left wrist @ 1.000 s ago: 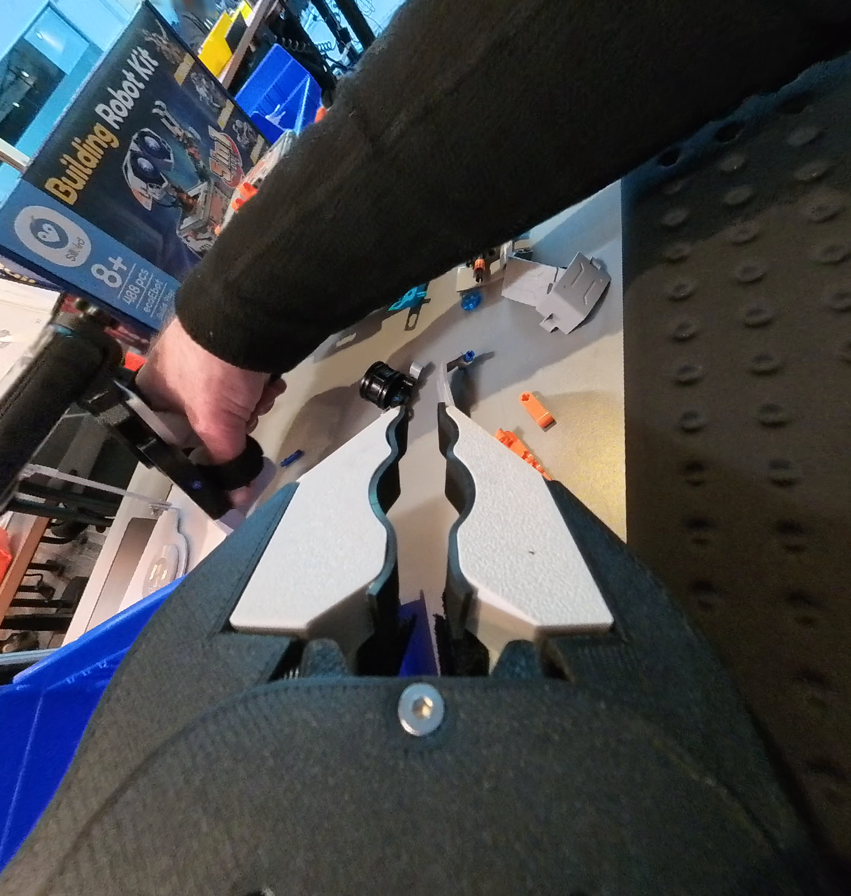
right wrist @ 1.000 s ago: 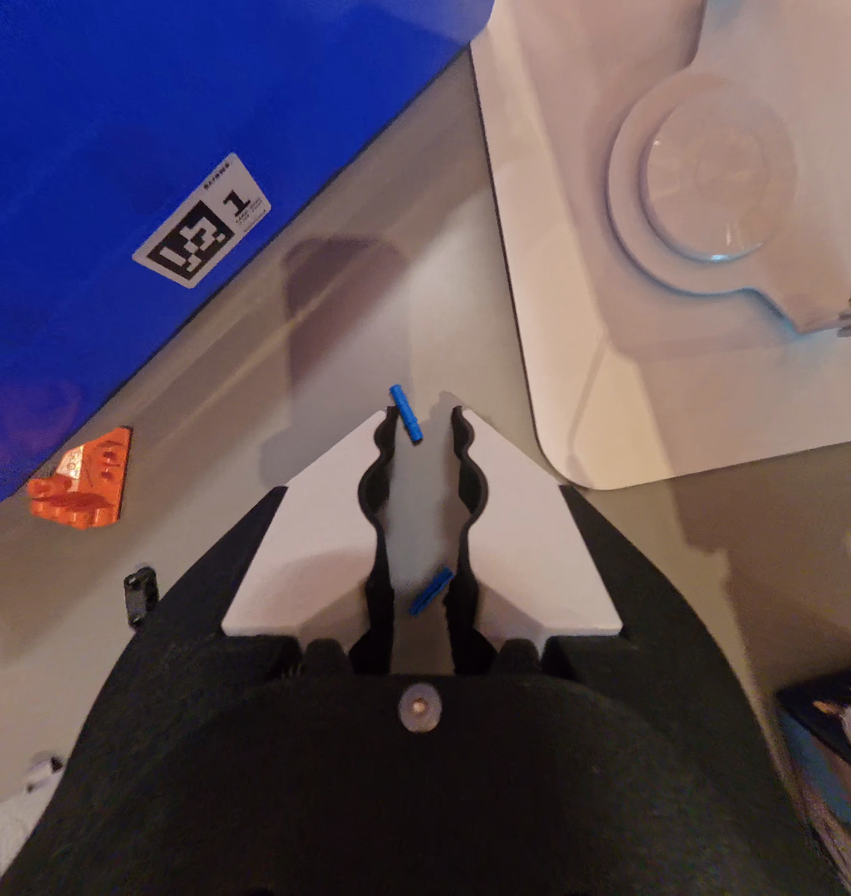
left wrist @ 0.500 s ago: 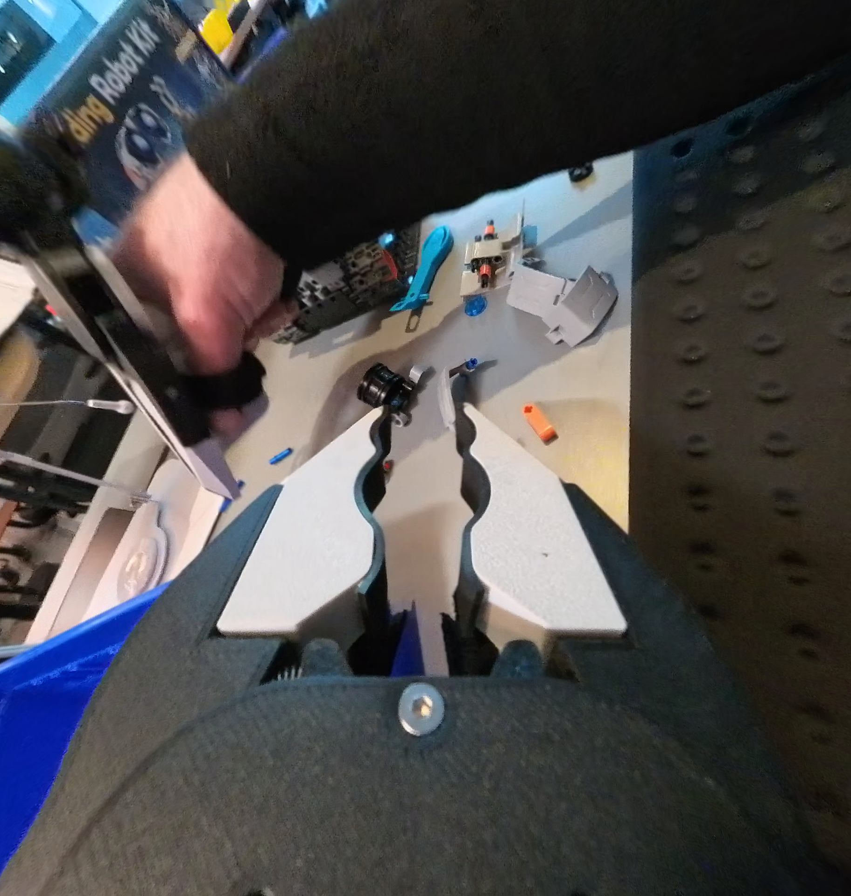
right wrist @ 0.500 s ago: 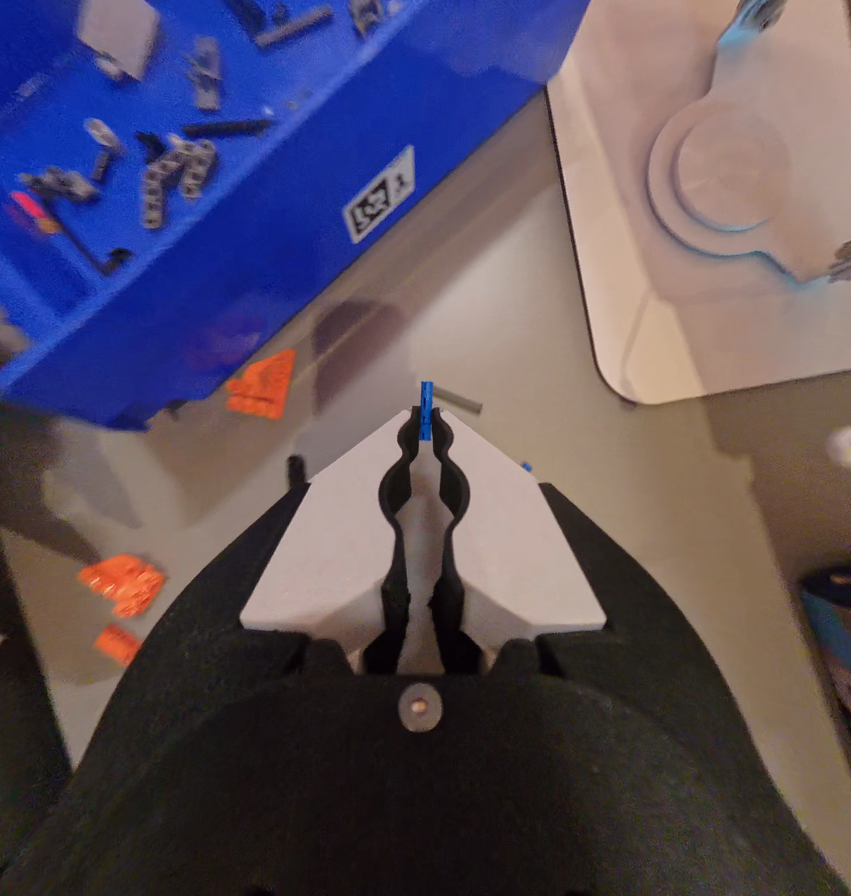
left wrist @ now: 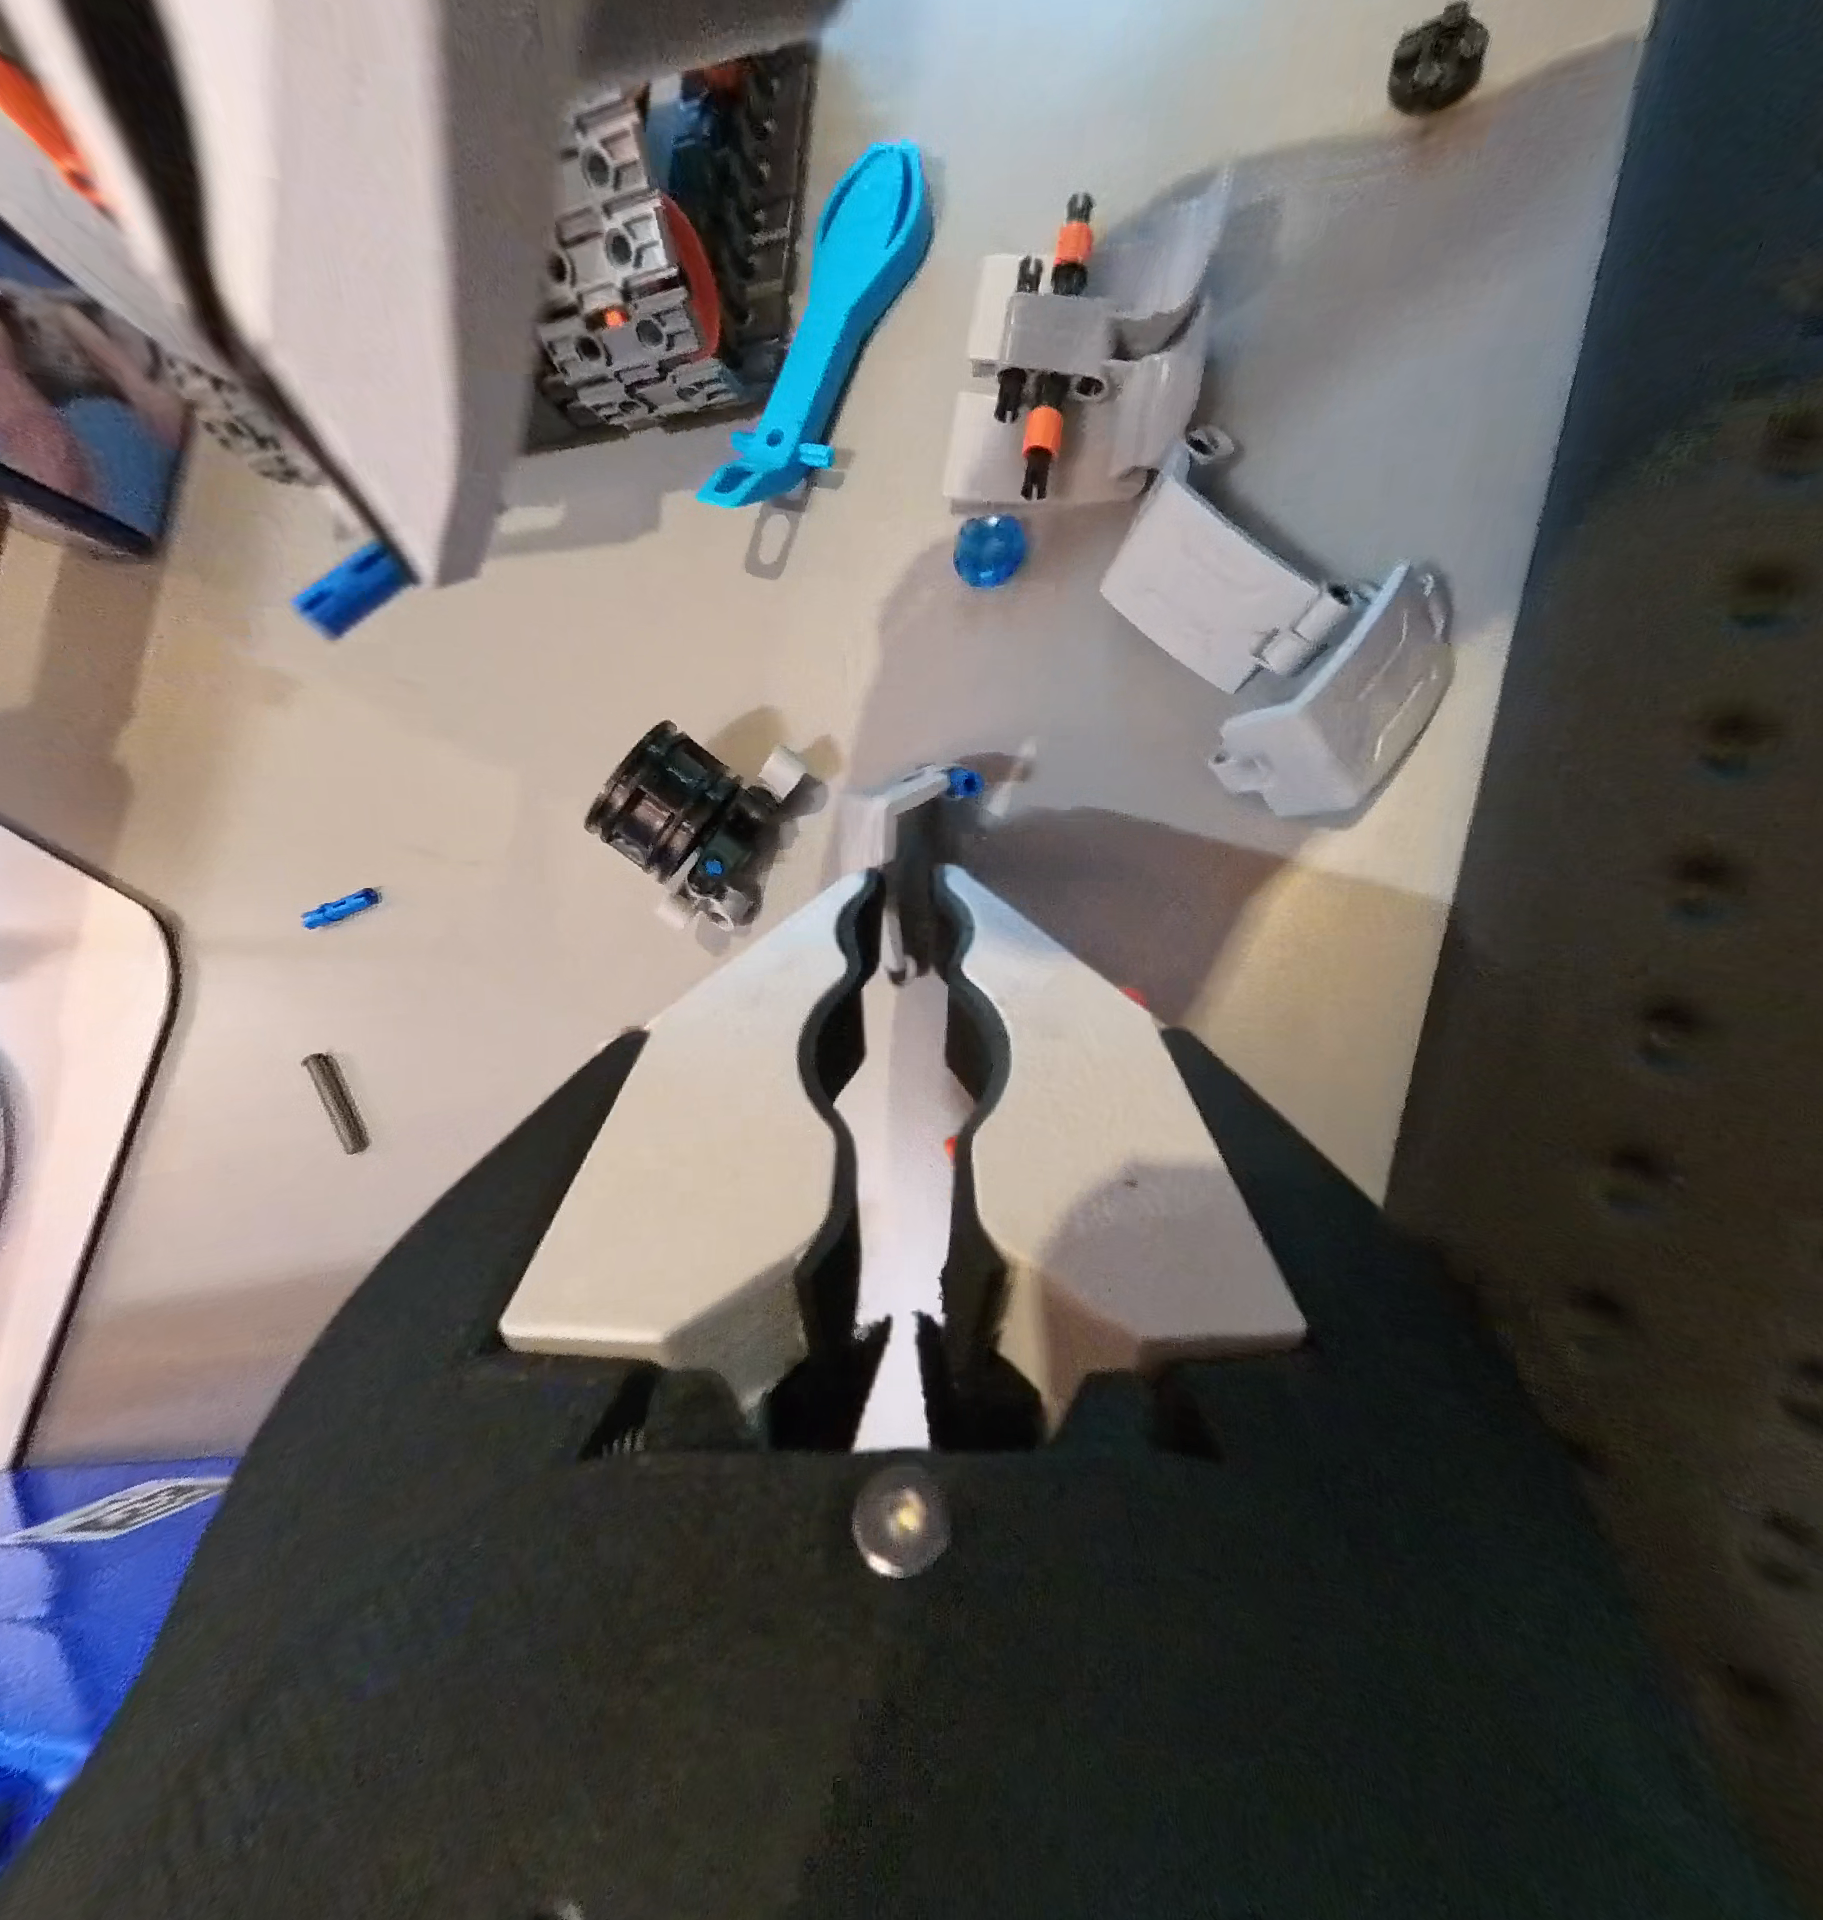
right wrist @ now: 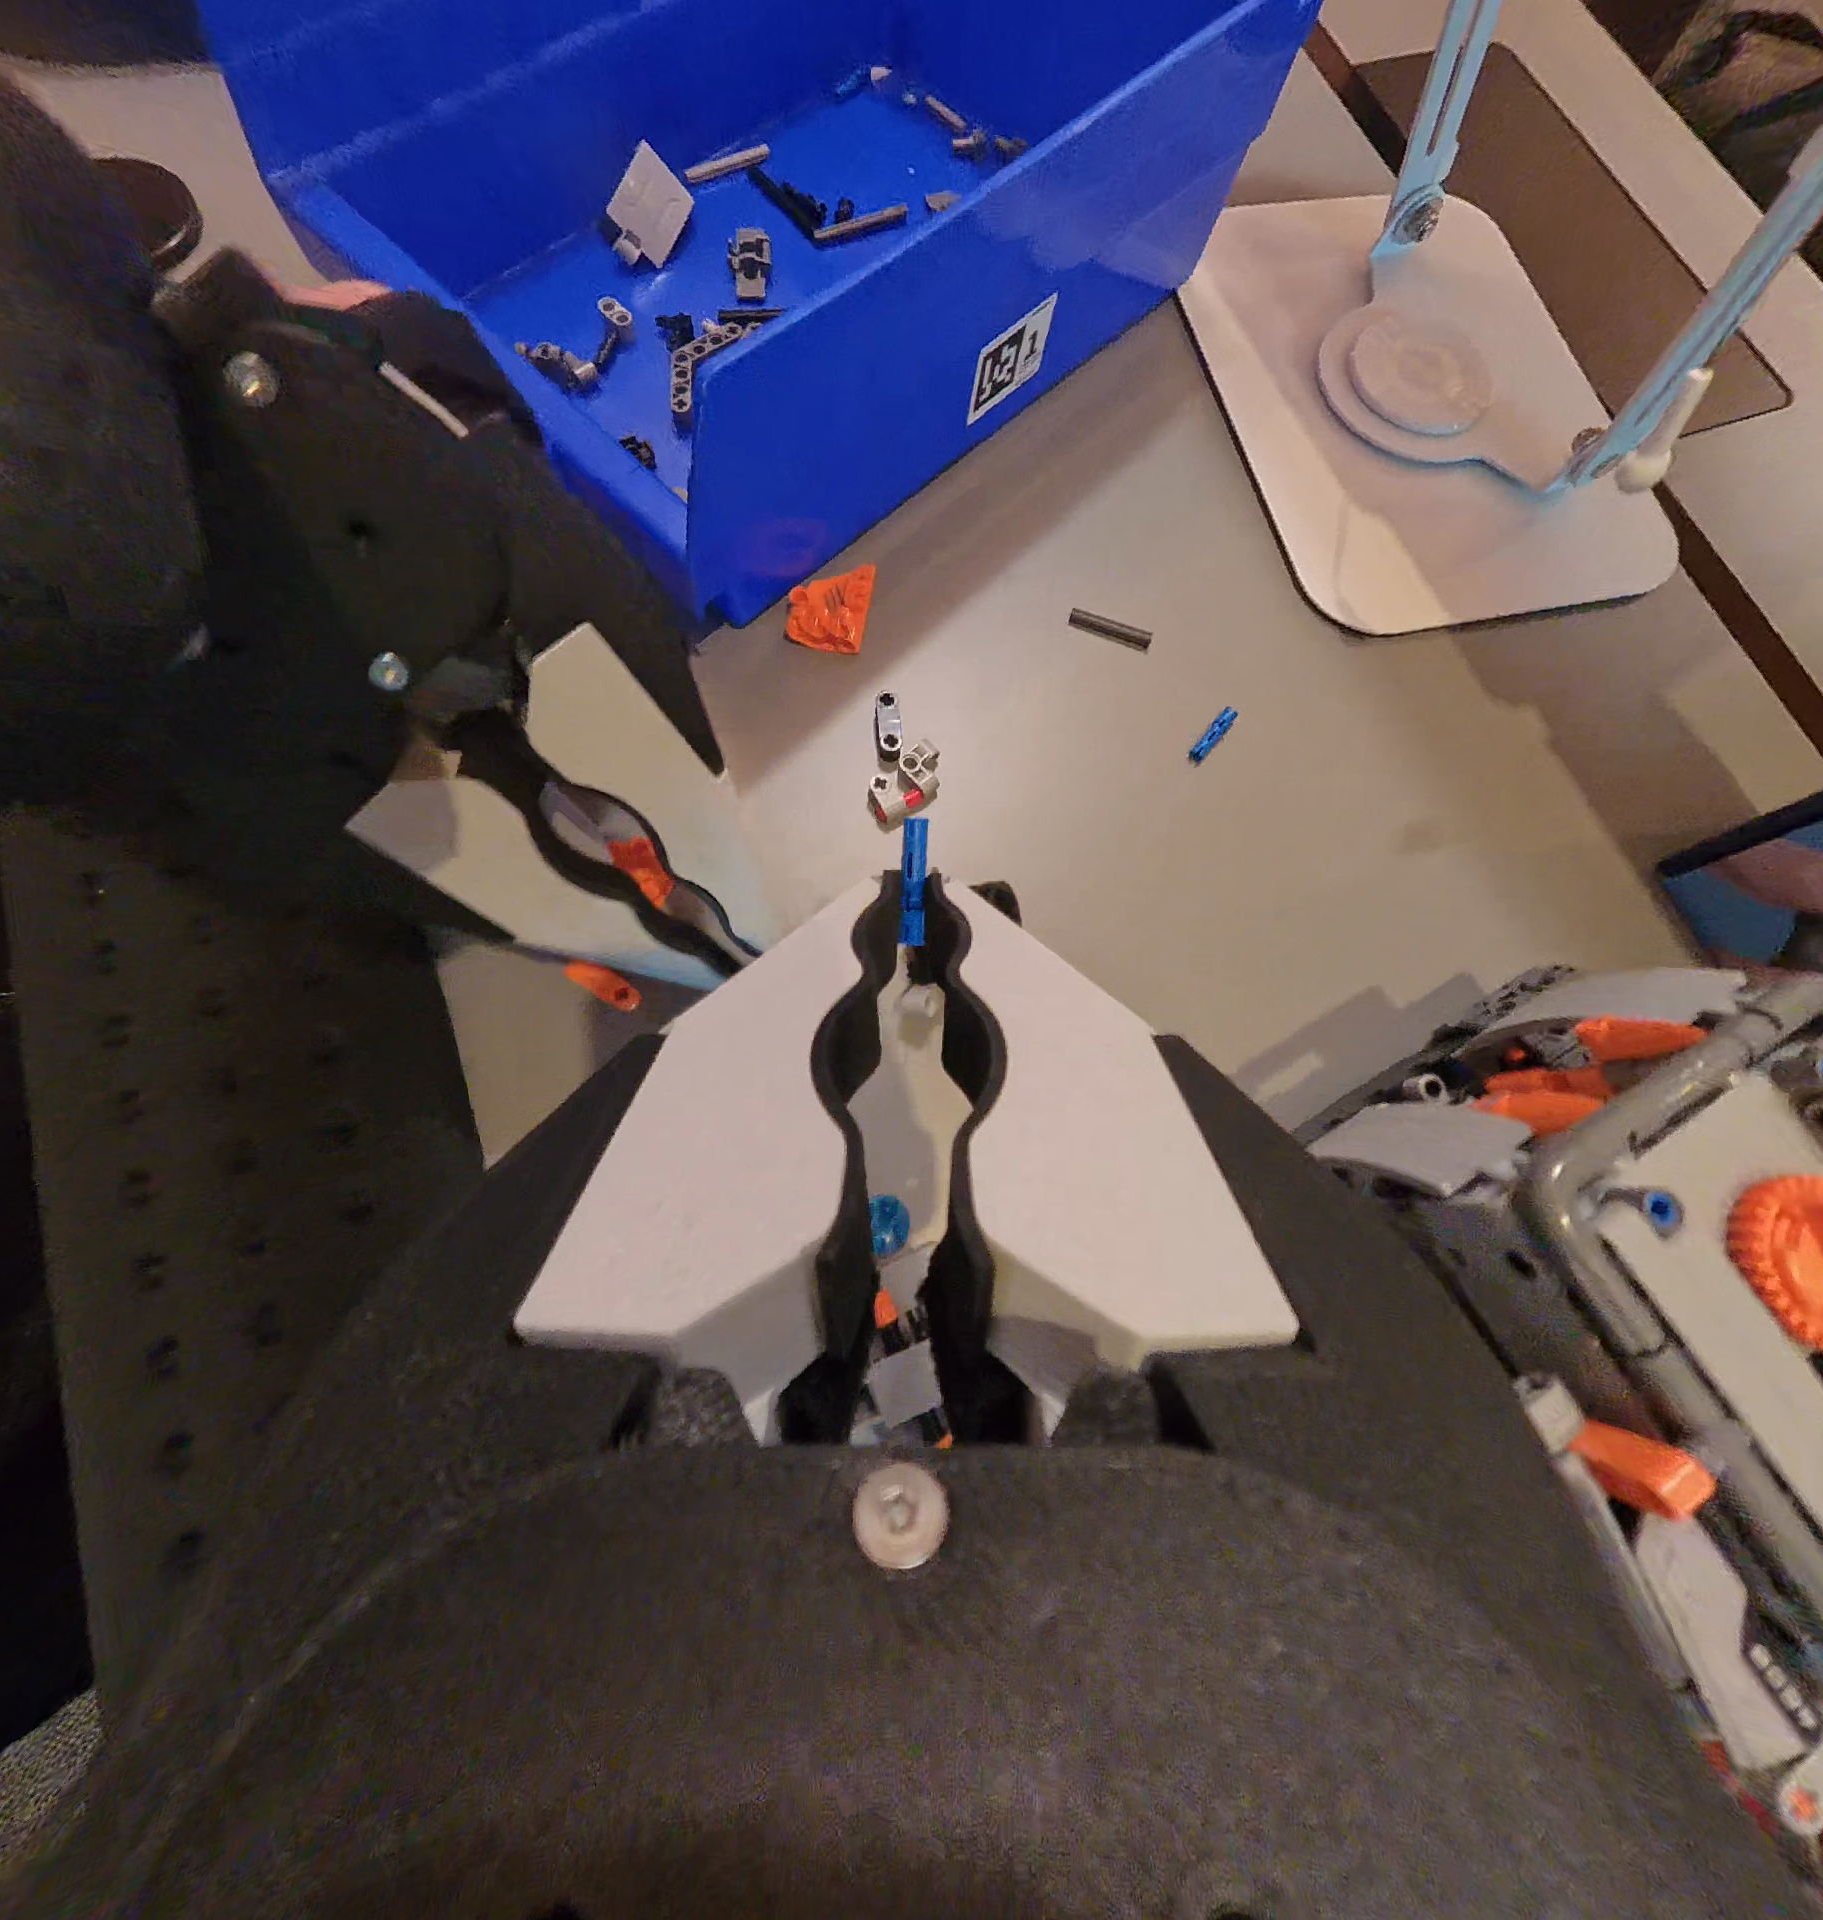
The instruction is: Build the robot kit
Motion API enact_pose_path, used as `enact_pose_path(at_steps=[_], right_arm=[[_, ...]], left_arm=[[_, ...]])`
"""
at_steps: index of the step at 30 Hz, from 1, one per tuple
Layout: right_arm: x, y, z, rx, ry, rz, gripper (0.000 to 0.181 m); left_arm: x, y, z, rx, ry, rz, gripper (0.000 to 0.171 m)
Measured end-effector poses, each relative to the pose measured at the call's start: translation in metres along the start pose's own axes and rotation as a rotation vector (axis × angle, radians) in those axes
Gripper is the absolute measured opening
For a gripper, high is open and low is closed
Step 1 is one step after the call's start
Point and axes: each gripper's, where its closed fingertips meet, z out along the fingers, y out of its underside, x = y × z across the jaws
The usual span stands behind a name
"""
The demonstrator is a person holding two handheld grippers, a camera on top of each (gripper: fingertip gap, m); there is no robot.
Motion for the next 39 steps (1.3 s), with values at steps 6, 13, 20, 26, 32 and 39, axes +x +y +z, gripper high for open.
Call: enact_pose_path(at_steps=[6, 13, 20, 26, 32, 39], right_arm=[[-0.010, 0.018, -0.017, 0.061, -0.002, -0.009, 0.002], [-0.013, 0.041, -0.032, 0.092, 0.006, 0.008, 0.003], [-0.015, 0.047, -0.031, 0.119, -0.001, 0.014, 0.003], [-0.011, 0.050, -0.032, 0.129, 0.002, 0.015, 0.002], [-0.012, 0.057, -0.039, 0.122, 0.021, 0.000, 0.002], [-0.037, 0.048, -0.034, 0.134, 0.003, -0.089, 0.002]], left_arm=[[0.012, 0.015, 0.013, -0.051, 0.069, -0.054, 0.000], [-0.006, -0.005, 0.005, -0.036, -0.040, 0.071, 0.038], [-0.008, 0.001, 0.025, -0.096, -0.067, 0.108, 0.021], [-0.010, 0.000, 0.033, -0.079, -0.063, 0.071, 0.000], [-0.007, -0.027, 0.008, 0.127, 0.029, -0.129, 0.000], [0.002, -0.071, -0.052, 0.595, 0.377, -0.551, 0.000]])
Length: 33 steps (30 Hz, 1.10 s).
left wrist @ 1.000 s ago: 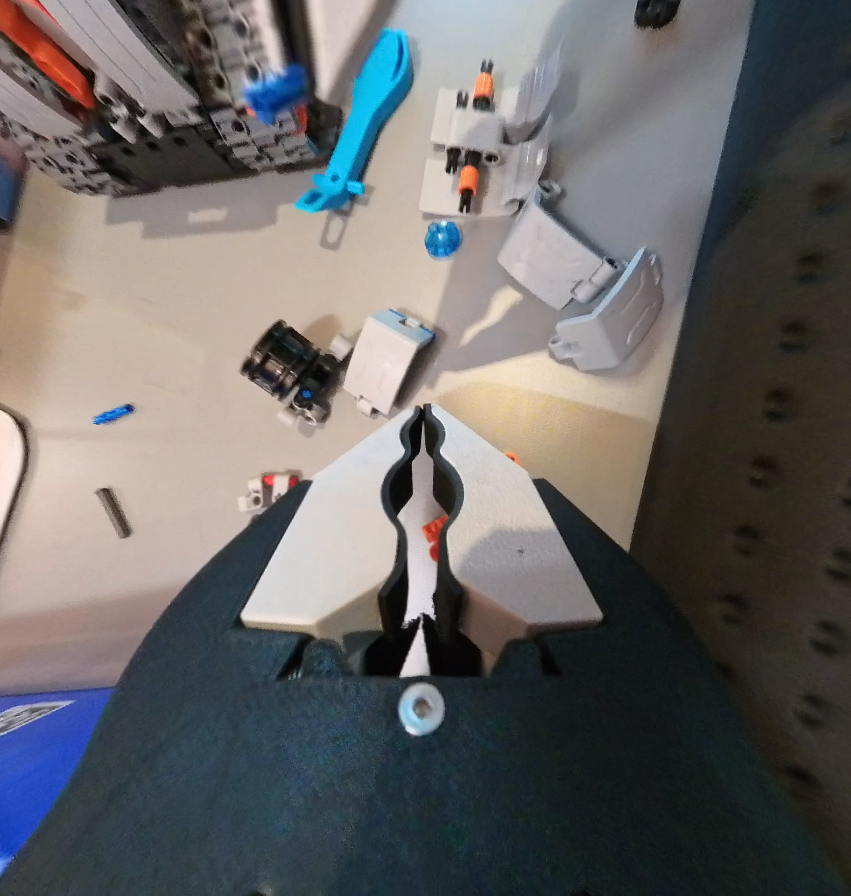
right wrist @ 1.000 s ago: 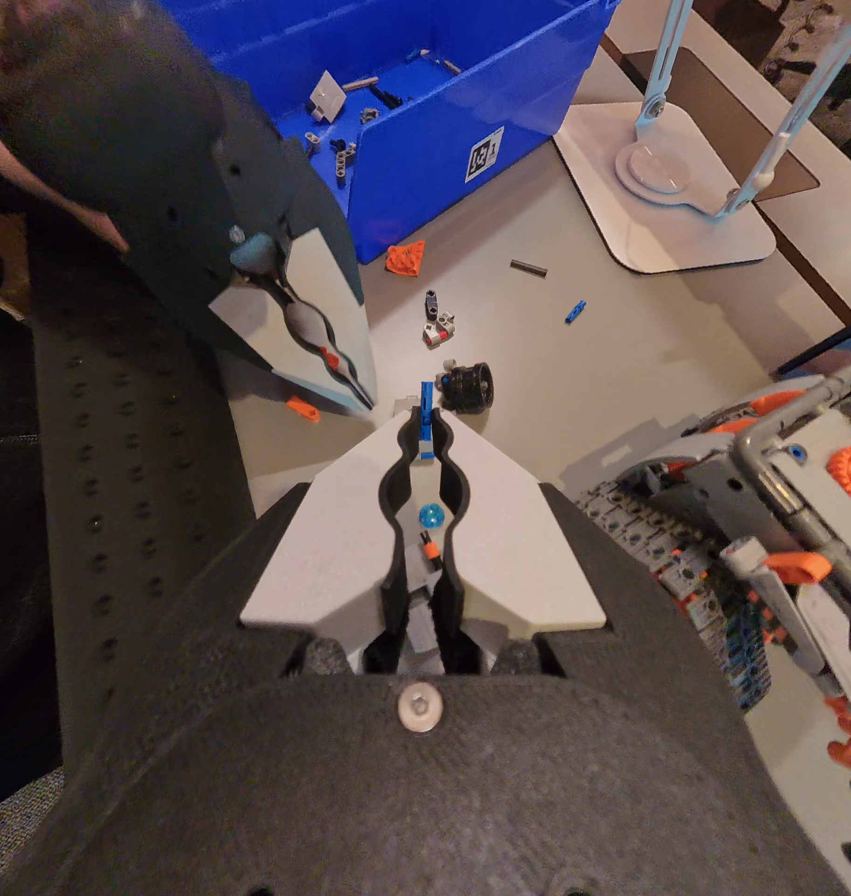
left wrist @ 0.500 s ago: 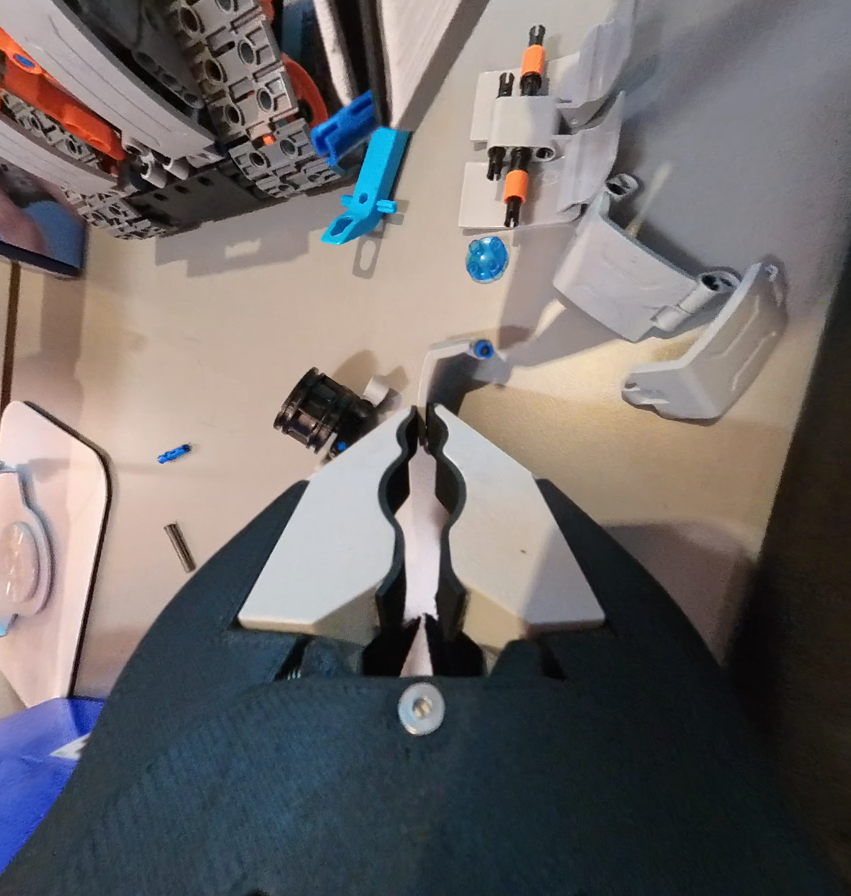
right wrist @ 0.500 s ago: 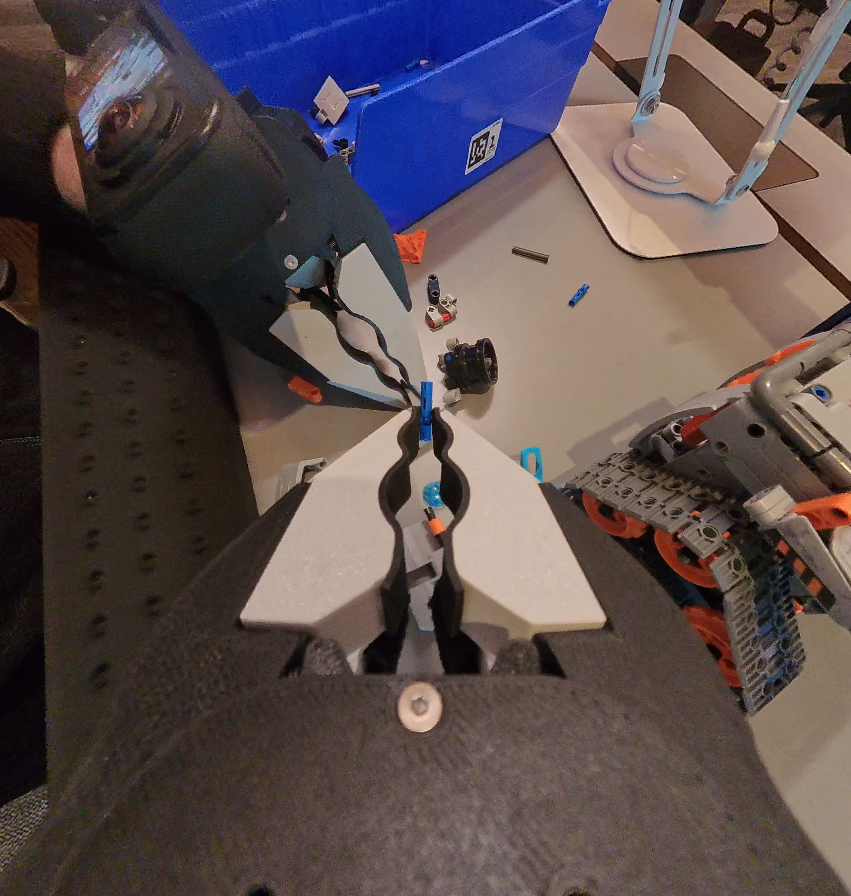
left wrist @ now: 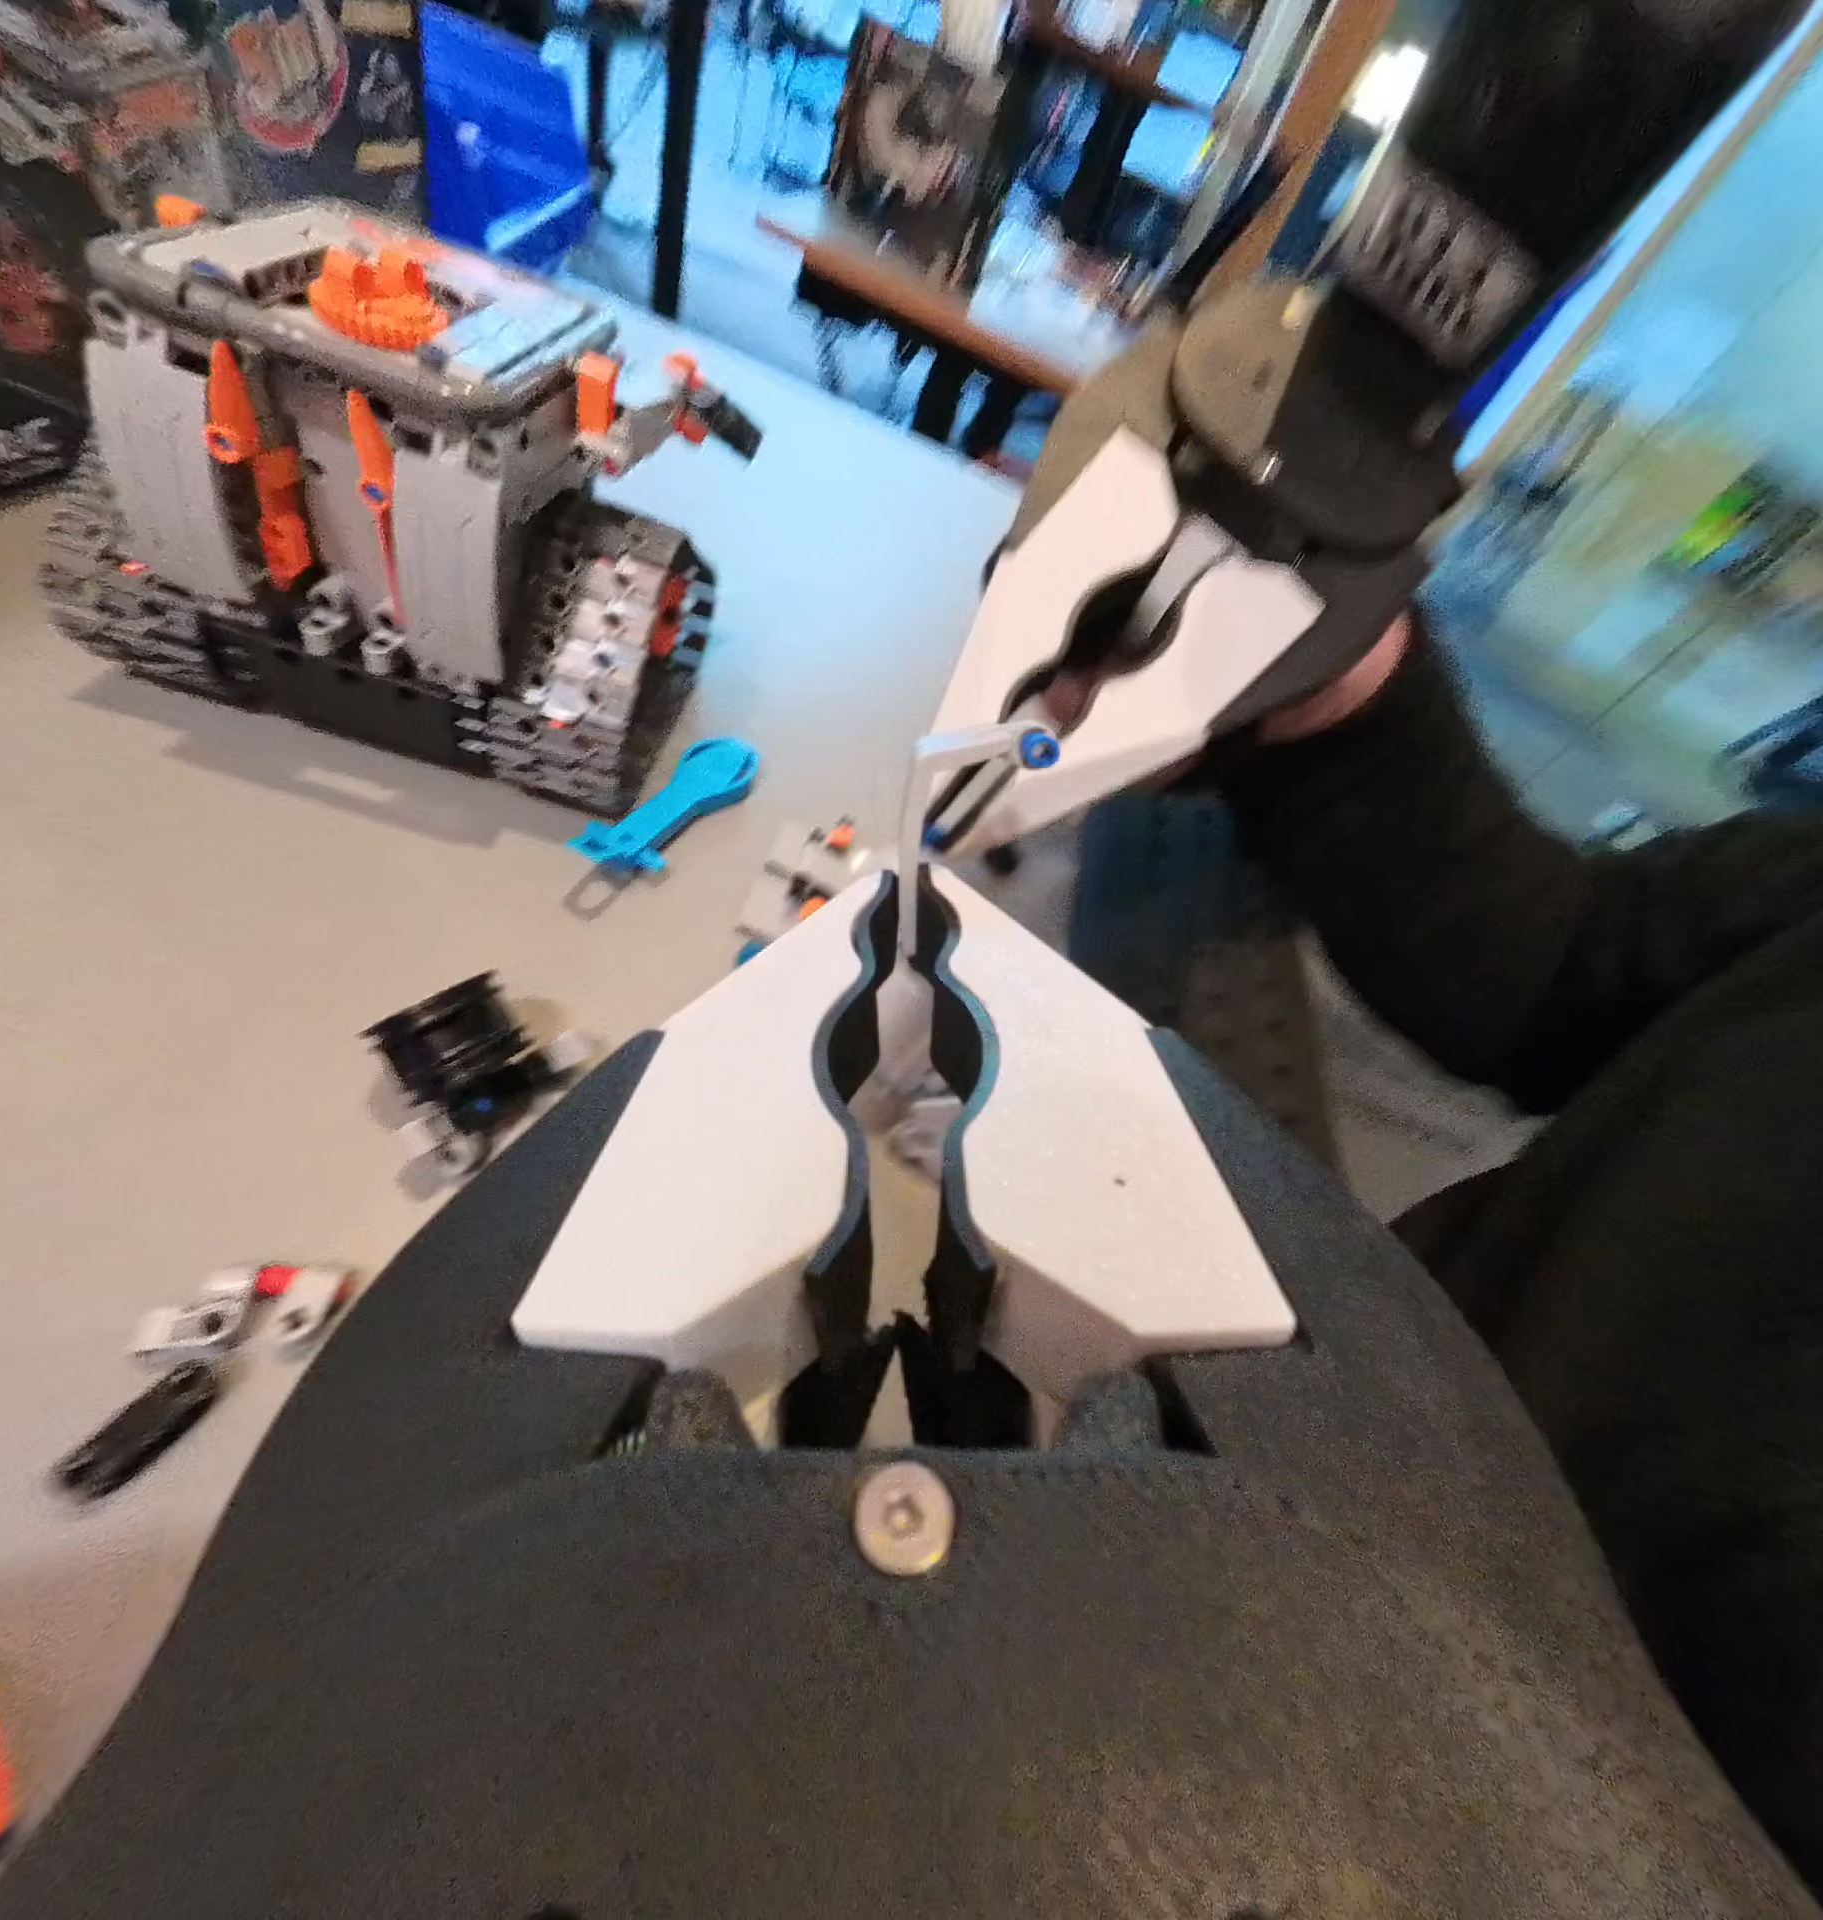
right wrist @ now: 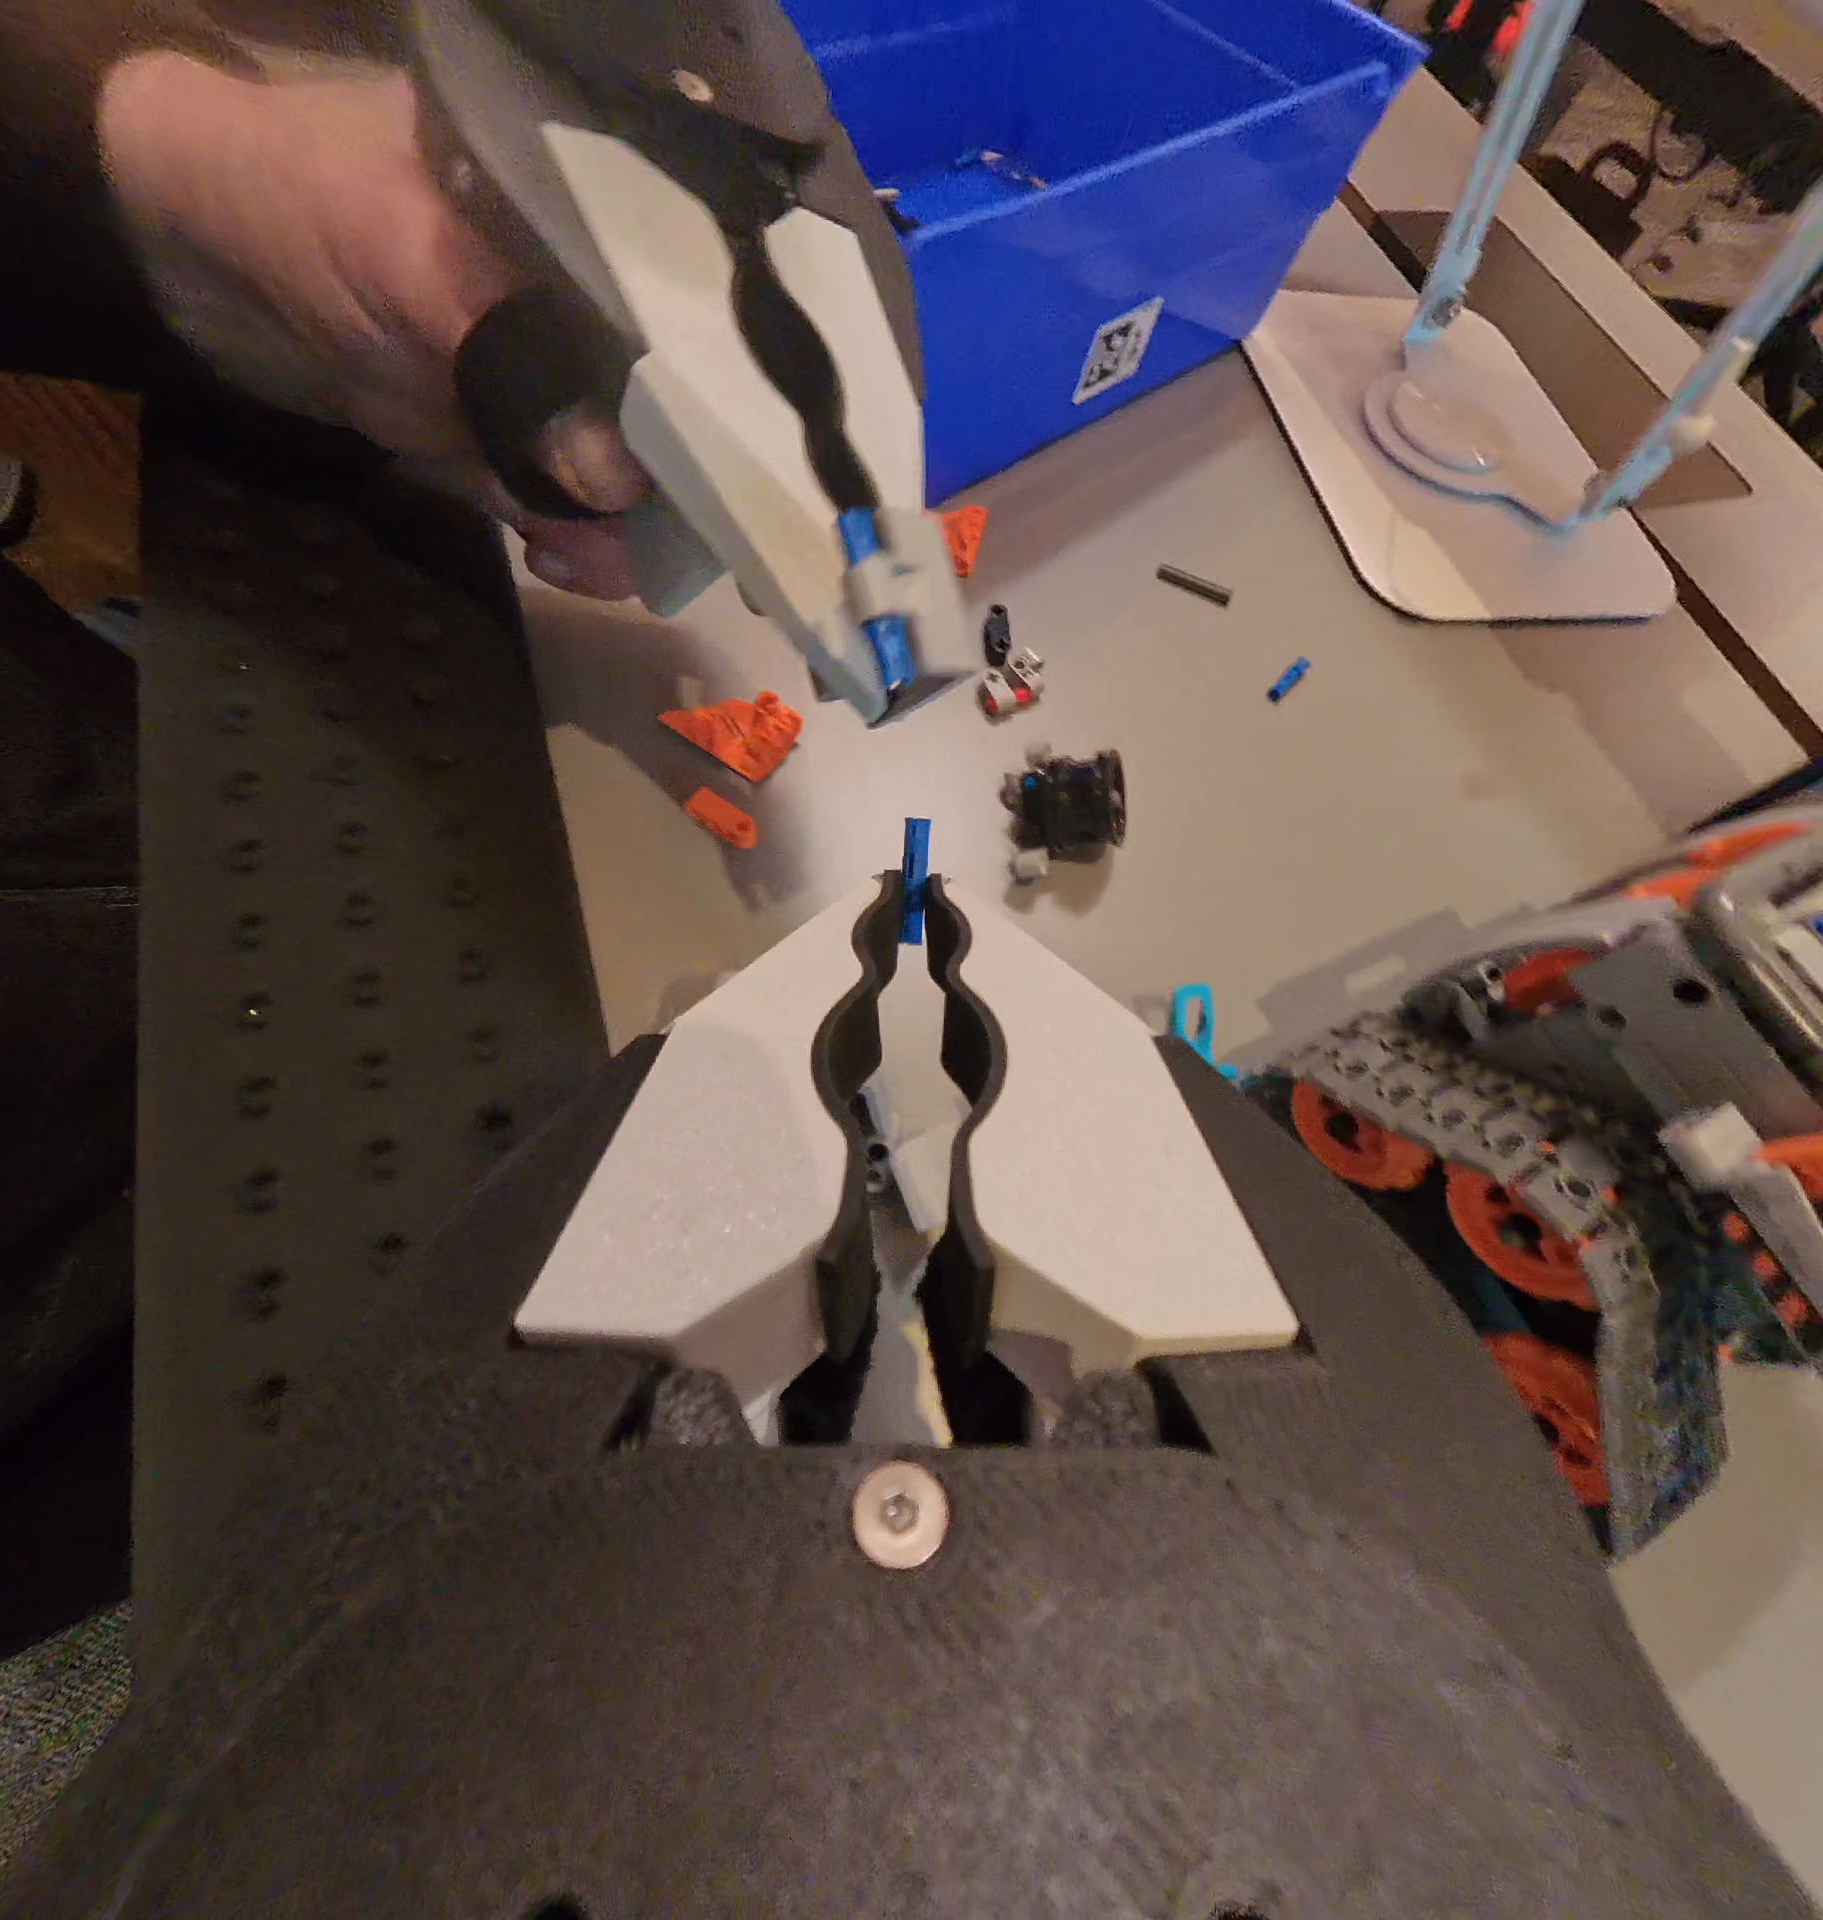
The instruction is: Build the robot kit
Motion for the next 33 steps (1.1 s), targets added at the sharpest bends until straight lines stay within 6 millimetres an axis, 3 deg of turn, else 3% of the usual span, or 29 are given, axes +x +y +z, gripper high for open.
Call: enact_pose_path(at_steps=[5, 10, 33], right_arm=[[-0.014, -0.018, 0.013, 0.006, 0.019, -0.082, 0.002], [-0.013, -0.027, 0.018, -0.001, 0.087, -0.151, 0.002], [-0.001, -0.023, 0.018, -0.065, 0.236, -0.341, 0.002]], left_arm=[[0.004, -0.011, -0.008, 0.151, 0.116, -0.191, 0.000], [0.004, -0.013, -0.006, 0.176, 0.123, -0.221, 0.000], [-0.013, -0.010, 0.000, 0.212, 0.121, -0.397, 0.000]])
